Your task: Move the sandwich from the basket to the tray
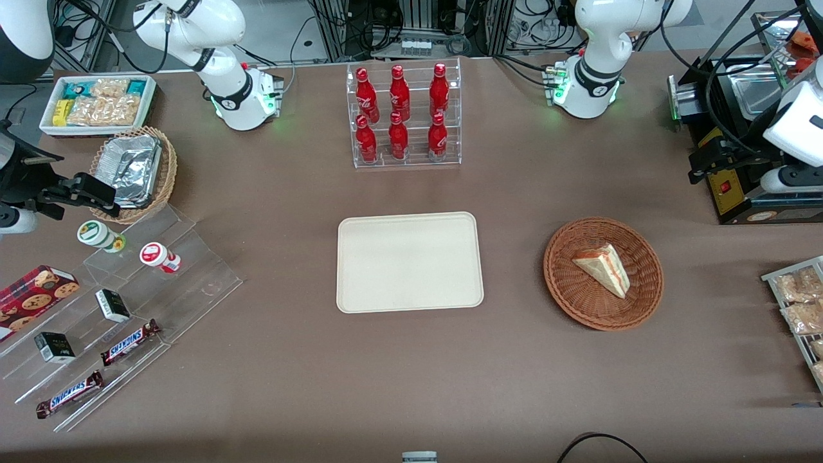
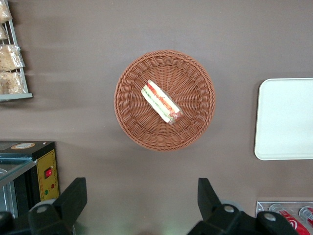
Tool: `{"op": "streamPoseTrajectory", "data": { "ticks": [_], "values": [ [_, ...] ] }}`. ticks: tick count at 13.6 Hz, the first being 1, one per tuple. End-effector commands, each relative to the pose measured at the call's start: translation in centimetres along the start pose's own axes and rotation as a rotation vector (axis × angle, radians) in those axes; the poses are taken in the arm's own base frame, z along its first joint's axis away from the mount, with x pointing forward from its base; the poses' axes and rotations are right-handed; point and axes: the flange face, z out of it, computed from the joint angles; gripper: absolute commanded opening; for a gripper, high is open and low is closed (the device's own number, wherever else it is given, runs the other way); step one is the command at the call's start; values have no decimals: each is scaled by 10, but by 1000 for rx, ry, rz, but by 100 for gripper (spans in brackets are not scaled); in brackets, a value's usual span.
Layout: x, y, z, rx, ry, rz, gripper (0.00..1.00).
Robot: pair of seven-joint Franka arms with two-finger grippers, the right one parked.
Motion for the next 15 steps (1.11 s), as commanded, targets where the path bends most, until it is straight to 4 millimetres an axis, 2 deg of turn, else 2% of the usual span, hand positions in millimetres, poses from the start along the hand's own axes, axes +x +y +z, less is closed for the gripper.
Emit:
{"op": "streamPoseTrajectory", "data": {
  "ticks": [1, 3, 5, 8, 9, 12, 13, 15],
  "values": [
    [-6, 3, -8, 7, -1, 8, 100],
    [-4, 3, -8, 6, 5, 2, 100],
    [3, -1, 6, 13, -10, -6, 100],
    [19, -1, 58, 14, -16, -68, 100],
    [23, -1, 83, 13, -5, -98, 100],
    [26, 2, 137, 3, 35, -277, 100],
    [25, 6, 161, -3, 49, -354, 100],
    [22, 11, 193, -22, 87, -440, 100]
  ]
}}
